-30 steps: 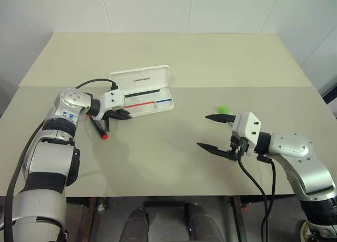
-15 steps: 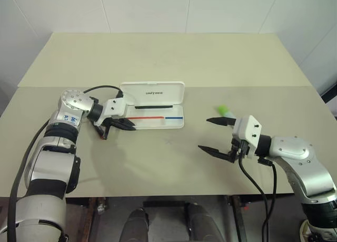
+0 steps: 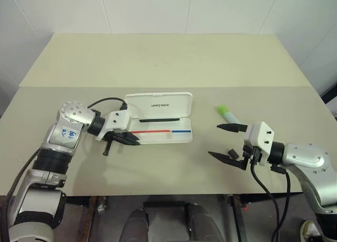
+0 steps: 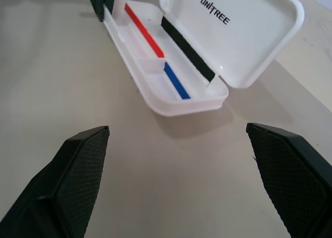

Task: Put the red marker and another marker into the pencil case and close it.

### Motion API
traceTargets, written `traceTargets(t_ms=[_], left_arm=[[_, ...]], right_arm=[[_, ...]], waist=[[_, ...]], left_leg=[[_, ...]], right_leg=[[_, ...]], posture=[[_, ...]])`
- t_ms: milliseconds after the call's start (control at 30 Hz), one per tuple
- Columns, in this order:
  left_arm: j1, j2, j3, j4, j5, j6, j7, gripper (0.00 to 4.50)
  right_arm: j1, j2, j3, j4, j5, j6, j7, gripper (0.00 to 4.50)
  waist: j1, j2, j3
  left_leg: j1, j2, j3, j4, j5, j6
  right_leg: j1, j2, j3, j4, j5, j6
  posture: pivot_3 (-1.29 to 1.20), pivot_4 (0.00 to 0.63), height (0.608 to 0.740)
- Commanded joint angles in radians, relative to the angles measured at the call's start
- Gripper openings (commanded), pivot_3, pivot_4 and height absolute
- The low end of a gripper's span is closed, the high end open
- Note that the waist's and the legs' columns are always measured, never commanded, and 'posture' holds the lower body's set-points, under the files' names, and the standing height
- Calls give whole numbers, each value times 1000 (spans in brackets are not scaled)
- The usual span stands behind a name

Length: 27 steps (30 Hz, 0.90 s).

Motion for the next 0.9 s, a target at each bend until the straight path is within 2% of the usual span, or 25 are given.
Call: traceTargets(t_ms=[33, 300, 500, 900], left_arm=[[5, 25, 6, -61, -28, 34, 16, 26], [-24, 24, -35, -28, -4, -1, 36, 26], [-51, -26, -77, 33, 1, -37, 64, 26], [-38, -77, -115, -33, -19, 13, 87, 26]], right_arm=[[-5, 13, 1, -41, 6, -7, -15, 4500], [-16, 19, 0, -41, 4, -8, -28, 4500], [-17, 27, 5, -55, 5, -2, -49, 4500], [-32, 30, 14, -55, 5, -1, -66, 4500]], waist=[[0, 0, 0], [1, 0, 0], [2, 0, 0], [4, 0, 0]], left_leg=[[0, 0, 0, 0, 0, 0], [0, 0, 0, -1, 0, 0], [0, 0, 0, 0, 0, 0], [0, -1, 0, 0, 0, 0]], right_leg=[[0, 0, 0, 0, 0, 0], [0, 0, 0, -1, 0, 0], [0, 0, 0, -1, 0, 0], [1, 0, 0, -1, 0, 0]], posture=[[0, 150, 740], [0, 150, 740], [0, 150, 740], [0, 150, 740]])
